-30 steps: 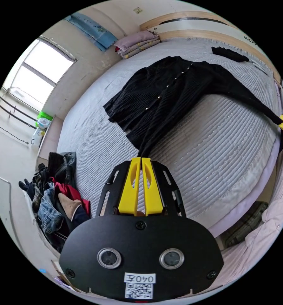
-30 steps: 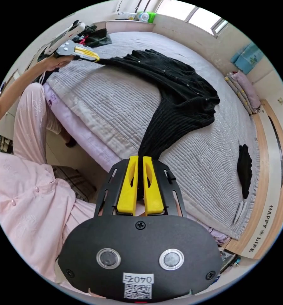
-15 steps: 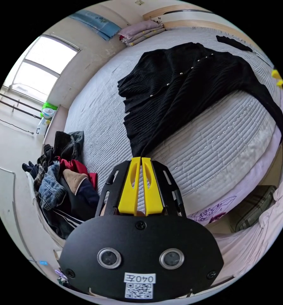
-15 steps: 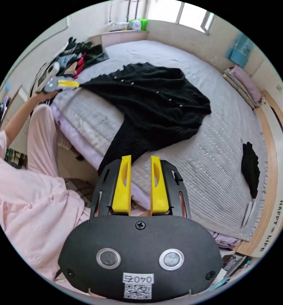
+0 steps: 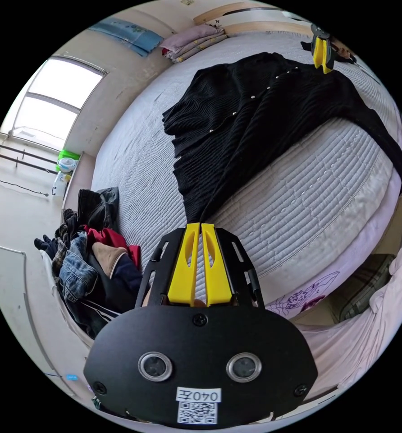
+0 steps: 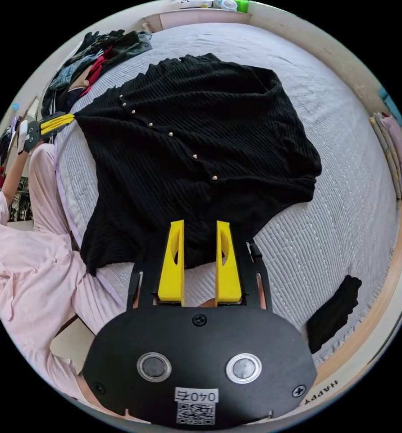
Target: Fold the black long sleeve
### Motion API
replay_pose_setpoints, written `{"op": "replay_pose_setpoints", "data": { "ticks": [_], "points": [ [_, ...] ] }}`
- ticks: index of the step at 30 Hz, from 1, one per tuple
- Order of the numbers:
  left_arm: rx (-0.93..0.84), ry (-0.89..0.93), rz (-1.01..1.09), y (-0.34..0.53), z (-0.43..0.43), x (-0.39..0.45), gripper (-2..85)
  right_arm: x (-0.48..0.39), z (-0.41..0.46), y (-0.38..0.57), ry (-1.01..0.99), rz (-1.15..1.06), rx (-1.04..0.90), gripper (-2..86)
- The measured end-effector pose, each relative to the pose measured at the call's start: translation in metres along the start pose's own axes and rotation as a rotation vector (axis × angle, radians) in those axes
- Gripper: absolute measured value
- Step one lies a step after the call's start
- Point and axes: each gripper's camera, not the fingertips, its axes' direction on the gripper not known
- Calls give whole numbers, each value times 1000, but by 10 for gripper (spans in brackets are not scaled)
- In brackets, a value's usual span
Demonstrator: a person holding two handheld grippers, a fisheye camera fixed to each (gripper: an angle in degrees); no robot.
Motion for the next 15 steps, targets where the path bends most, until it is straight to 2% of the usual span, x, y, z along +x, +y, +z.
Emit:
{"op": "replay_pose_setpoints", "data": {
  "ticks": [2, 3, 6, 11, 15],
  "points": [
    [-8, -3, 14, 3, 0, 2, -8, -6, 10, 1, 41, -54, -66, 58],
    [-10, -5, 18, 4, 1, 2, -8, -13, 11, 5, 86, -98, -55, 11],
    [-5, -5, 34, 11, -3, 2, -8, -20, 1, 20, 128, -124, -7, -5],
    [82, 124, 36, 29, -32, -8, -8, 0, -20, 67, 53, -44, 87, -10],
    [125, 188, 72, 36, -42, -3, -8, 28, -26, 112, -37, 105, 198, -9]
  ]
}}
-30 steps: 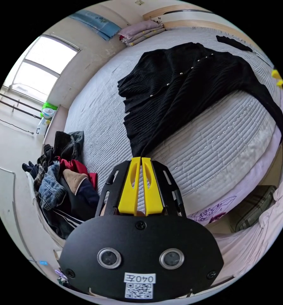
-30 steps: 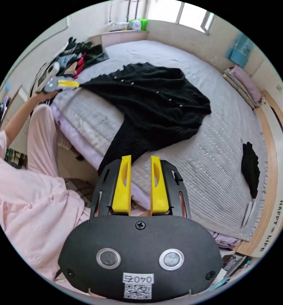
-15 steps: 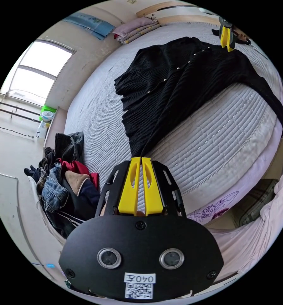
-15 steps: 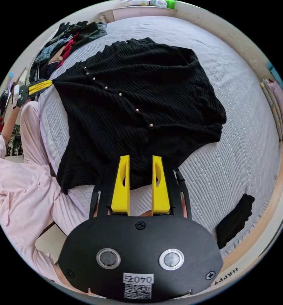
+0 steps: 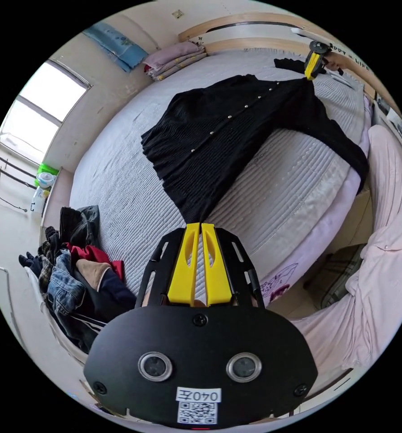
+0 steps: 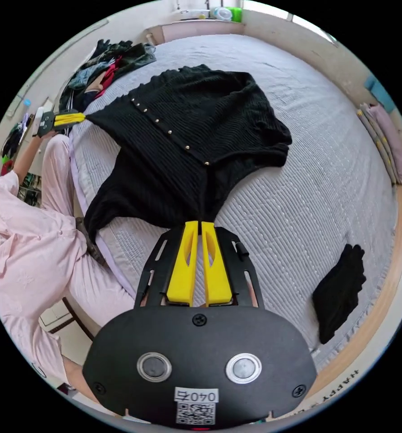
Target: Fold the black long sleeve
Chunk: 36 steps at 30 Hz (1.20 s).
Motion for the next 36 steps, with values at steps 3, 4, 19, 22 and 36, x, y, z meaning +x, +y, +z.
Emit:
{"op": "replay_pose_setpoints", "data": {
  "ticks": [3, 4, 19, 22, 36],
  "points": [
    [-49, -6, 19, 1, 17, 8, -7, 10, 27, 8, -37, 74, -69, -7],
    [-66, -7, 19, 2, 24, 10, -5, 9, 39, 8, -28, 86, -106, -5],
    [263, 375, -126, 23, -59, 42, 33, -128, -3, 54, -56, 138, 145, 90],
    [214, 528, -143, -12, -38, 90, 51, -168, 21, 57, -18, 142, 121, 97],
    [87, 339, -15, -56, -34, 183, 10, -229, 59, 35, 156, -71, 10, 22]
  ]
}}
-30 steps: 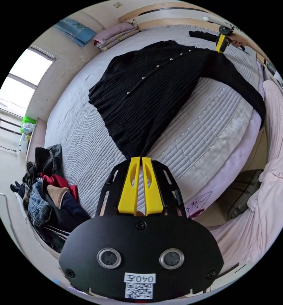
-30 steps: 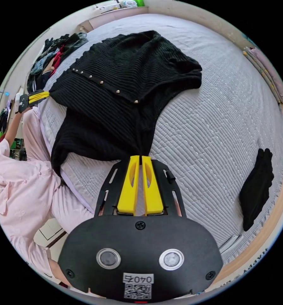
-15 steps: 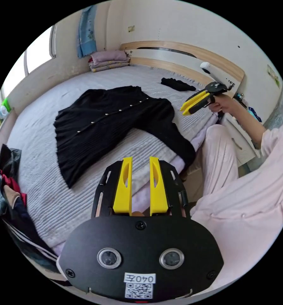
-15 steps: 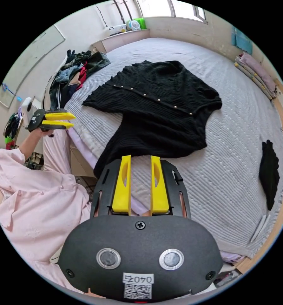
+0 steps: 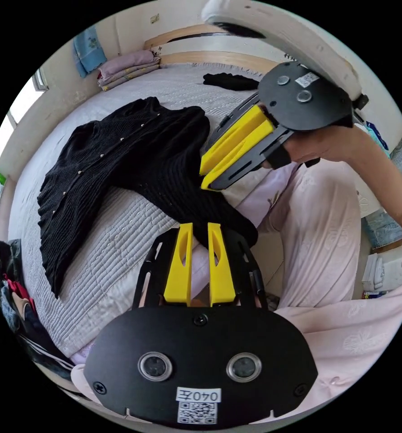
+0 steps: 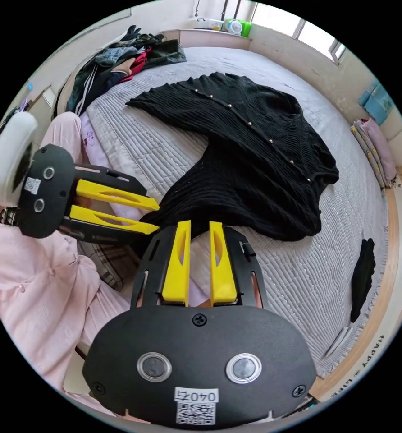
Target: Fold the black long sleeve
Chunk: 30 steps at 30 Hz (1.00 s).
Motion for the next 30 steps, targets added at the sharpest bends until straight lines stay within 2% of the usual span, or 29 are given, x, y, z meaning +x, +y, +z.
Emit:
{"op": "replay_pose_setpoints", "data": {
  "ticks": [3, 12, 17, 22, 24, 27, 28, 30],
  "points": [
    [26, -30, 31, 5, -12, 9, -5, -6, -10, 7, 10, -39, 9, -5],
    [100, -22, 146, 15, -53, 42, -9, -6, -58, 48, -77, 27, 89, -10],
    [68, 19, 173, 23, -41, 62, -9, -19, -47, 60, -94, 34, 34, -9],
    [-13, 83, 191, 35, -9, 78, -9, -24, -20, 62, -210, 98, -42, 5],
    [0, 96, 149, 42, -11, 72, -9, -26, -14, 56, -144, 92, -127, 36],
    [133, -86, 119, 55, -39, 52, -7, -20, -42, 47, -93, 113, -2, 64],
    [160, -211, 121, 57, -44, 40, -4, -20, -54, 38, -88, 109, 73, 65],
    [140, -390, 136, 55, -39, 19, -1, -25, -60, 16, -70, 75, 142, 67]
  ]
}}
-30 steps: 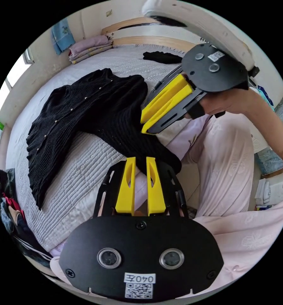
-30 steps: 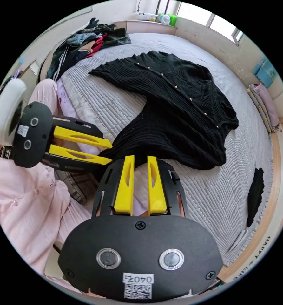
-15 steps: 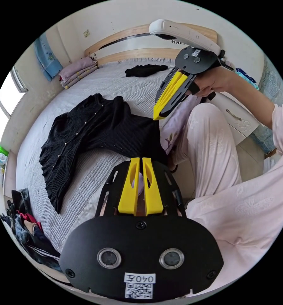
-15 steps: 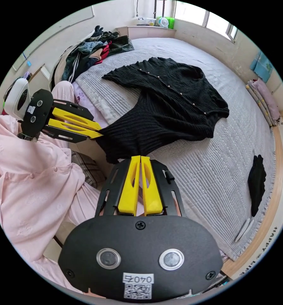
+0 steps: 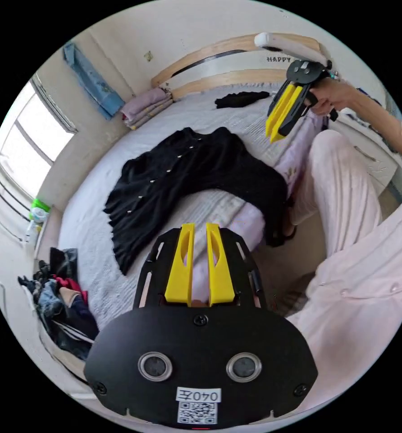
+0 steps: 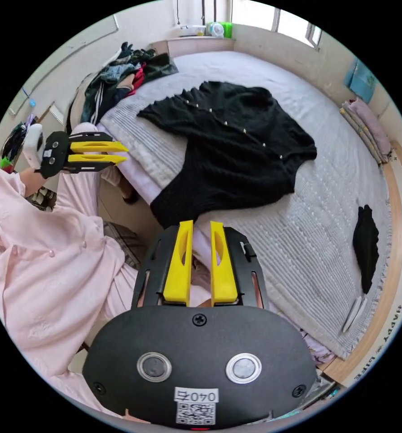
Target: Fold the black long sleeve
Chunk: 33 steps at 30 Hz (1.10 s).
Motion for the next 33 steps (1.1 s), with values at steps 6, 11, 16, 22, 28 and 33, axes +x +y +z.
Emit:
{"op": "replay_pose_setpoints", "data": {
  "ticks": [6, 11, 16, 22, 28, 33],
  "points": [
    [-211, -209, 7, 16, 76, -57, 17, -33, 59, -75, 71, -61, -31, 97],
    [-276, -209, 7, 17, 114, -79, 14, -37, 90, -94, 102, 8, -57, 56],
    [-260, -224, 14, -5, 111, -101, -7, -27, 62, -97, 50, -69, -68, -7],
    [-257, -93, 35, -10, 66, -137, -9, -24, 41, -98, -17, -189, -130, -8],
    [-437, -22, 120, 14, 120, -90, -11, -33, 97, -115, -44, -219, -276, 23],
    [-315, -66, -99, 14, 86, -150, -4, 8, 39, -121, -73, -189, -167, 94]
  ]
}}
